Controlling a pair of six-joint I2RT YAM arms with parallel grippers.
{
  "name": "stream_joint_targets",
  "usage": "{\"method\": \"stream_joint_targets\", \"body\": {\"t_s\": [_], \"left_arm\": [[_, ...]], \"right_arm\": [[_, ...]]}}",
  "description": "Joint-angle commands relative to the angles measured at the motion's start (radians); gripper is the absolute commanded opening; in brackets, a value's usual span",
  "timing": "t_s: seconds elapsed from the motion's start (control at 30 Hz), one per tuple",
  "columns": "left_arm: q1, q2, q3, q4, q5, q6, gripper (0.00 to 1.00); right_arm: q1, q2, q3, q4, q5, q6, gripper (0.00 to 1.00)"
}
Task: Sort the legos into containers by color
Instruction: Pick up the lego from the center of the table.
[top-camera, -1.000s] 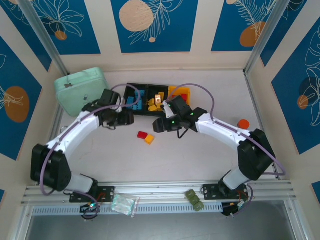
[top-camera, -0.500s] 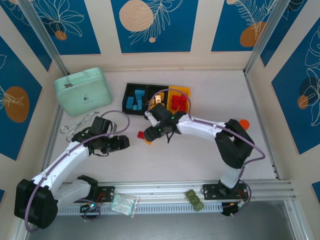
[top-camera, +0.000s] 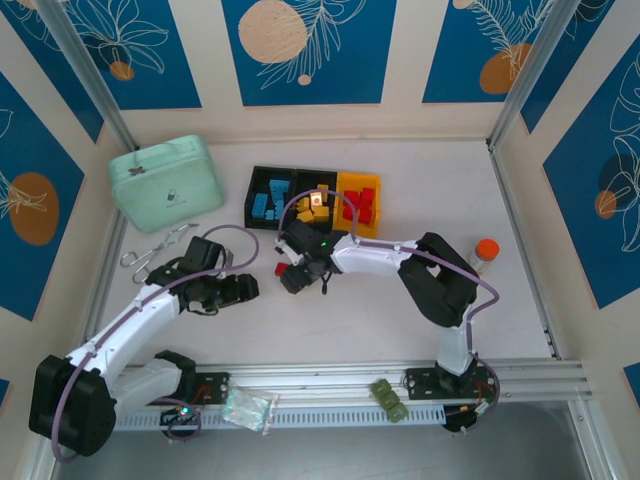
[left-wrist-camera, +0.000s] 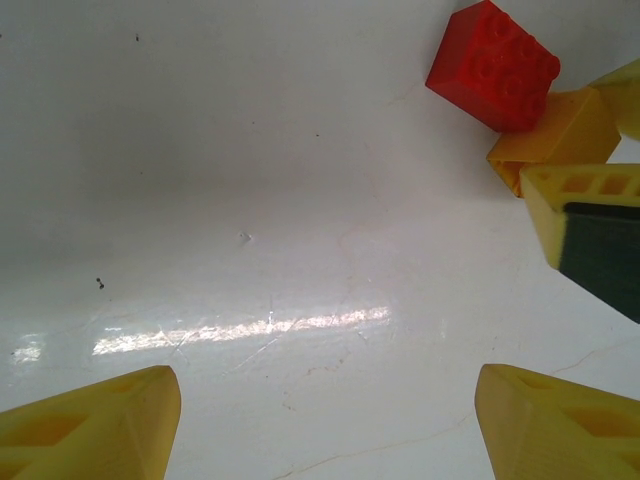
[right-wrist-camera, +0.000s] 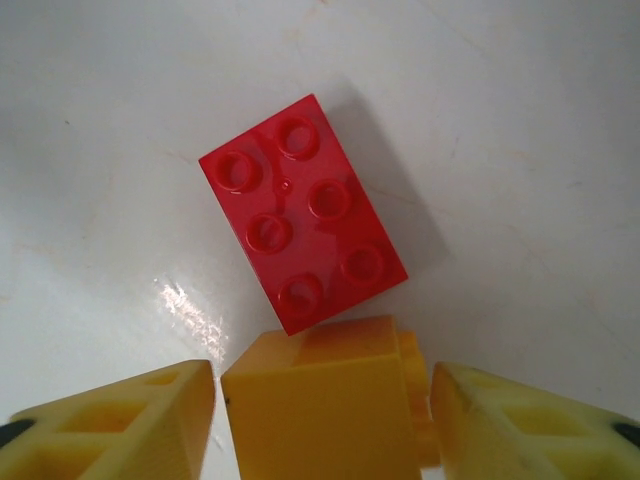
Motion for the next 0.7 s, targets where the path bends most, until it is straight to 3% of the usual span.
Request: {"method": "stream_joint_targets", "body": {"t_s": [0.0,0.2,0.47,0.67], "left_arm": [[-0.003,-0.001,-0.008,0.006,0.018,-0.015,0.77],[-0.002,-0.004,-0.007,0.008,0.021,-0.018,0.77],[-0.003,-0.025,-0.024,0.097,0.103,-0.046,0.76],[-0.011,-0.026,-0.016,0.176,0.151,-0.084,0.75]], "right_arm": [[0.011,0.021,0.036,-0.02,0.024,-0.009,0.51],[0.02,-0.021,0.02,-0.032,0.051,-0.005,0.38],[0.006,-0.154,-0.013,-0.076,0.063,0.024,0.35],[-0.07,-0.19,0.057,-0.146,0.021,0.078,0.35]]}}
